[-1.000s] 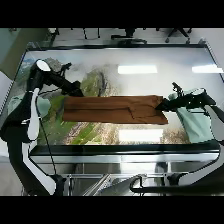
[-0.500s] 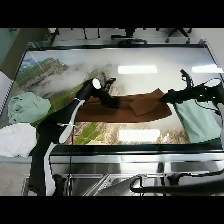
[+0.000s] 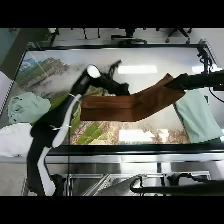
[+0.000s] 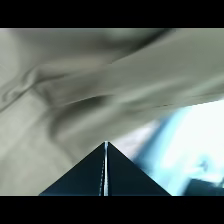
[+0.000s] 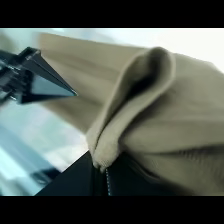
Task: Fold the shirts.
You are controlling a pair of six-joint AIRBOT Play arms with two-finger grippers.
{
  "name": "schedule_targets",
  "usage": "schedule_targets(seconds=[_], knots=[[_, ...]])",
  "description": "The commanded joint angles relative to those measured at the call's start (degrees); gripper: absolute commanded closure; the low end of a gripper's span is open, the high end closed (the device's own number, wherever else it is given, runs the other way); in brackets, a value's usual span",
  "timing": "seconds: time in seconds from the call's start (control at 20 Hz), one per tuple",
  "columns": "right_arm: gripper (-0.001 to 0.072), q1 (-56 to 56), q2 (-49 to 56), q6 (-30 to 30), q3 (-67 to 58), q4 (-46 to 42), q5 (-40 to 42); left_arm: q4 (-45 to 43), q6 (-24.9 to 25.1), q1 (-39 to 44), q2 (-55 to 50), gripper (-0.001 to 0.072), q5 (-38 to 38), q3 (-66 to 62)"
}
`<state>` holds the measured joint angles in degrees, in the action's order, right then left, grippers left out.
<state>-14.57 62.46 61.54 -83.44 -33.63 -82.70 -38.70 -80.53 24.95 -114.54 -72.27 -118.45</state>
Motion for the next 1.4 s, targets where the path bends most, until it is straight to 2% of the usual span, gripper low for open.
schedule_targets(seconds=[0.0,0.15,0.25,0.3,0.35,0.4,0.45,0.5,0.6,0.7,0.75,0.85,0.9,0.95,1.05,1.2,1.35], knots=[[0.0696,10.08,-0.09,0.61,-0.76,8.13,7.06,15.34,6.01,-8.74,13.86,0.0686,-2.43,3.41],[0.0695,30.71,4.09,-3.43,-0.76,8.81,26.75,16.74,6.16,-16.41,23.34,0.0687,-5.66,2.67],[0.0694,45.07,10.51,-7.43,-0.76,8.85,43.25,16.15,6.19,-19.58,28.22,0.0686,-7.58,2.97],[0.0647,51.98,14.73,-11.19,-0.79,8.87,52.85,15.04,6.84,-20.63,30.49,0.0686,-7.65,4.22],[0.0484,57.7,18.82,-14.75,-0.9,9.14,61.44,13.75,7.85,-21.31,32.46,0.0686,-7.58,5.77],[0.0428,62.45,22.53,-18.53,-1.42,9.29,68.61,12.85,8.87,-21.73,34.23,0.0687,-7.5,7.78],[0.0427,65.02,24.5,-21.84,-2.01,9.22,71.56,12.7,10.25,-21.77,35.76,0.0686,-7.32,10.12],[0.0426,65.51,24.5,-24.0,-2.1,8.9,70.49,12.79,11.34,-21.77,36.87,0.0687,-7.08,12.37],[0.042,63.36,21.53,-24.17,-2.08,6.82,66.84,12.81,13.03,-21.77,38.56,0.0686,-6.99,16.68],[0.042,57.24,17.22,-21.7,-2.08,5.29,57.81,12.9,13.05,-21.79,38.8,0.0686,-6.8,19.3],[0.042,53.59,15.34,-18.71,-2.08,2.93,52.81,12.92,13.05,-21.77,38.8,0.0686,-6.82,20.04],[0.0407,44.63,11.54,-6.93,-2.08,-5.22,42.03,13.29,13.05,-21.77,38.82,0.0686,-7.28,20.28],[0.0309,40.06,10.03,-1.53,-2.08,-9.22,37.46,13.35,13.05,-21.77,38.82,0.0686,-7.28,20.24],[0.0174,35.32,8.87,3.93,-2.08,-12.85,33.2,13.35,13.03,-21.77,38.82,0.0686,-7.28,20.22],[0.0167,25.94,8.17,10.58,-2.05,-17.81,24.28,13.35,13.03,-21.77,38.82,0.0686,-7.32,20.22],[0.0166,20.06,11.89,12.26,-1.33,-18.23,15.21,13.33,13.05,-21.77,38.82,0.0686,-7.26,20.24],[0.0165,21.33,18.38,12.22,-1.25,-16.74,13.51,13.31,13.05,-21.77,38.82,0.0686,-7.32,20.24]])
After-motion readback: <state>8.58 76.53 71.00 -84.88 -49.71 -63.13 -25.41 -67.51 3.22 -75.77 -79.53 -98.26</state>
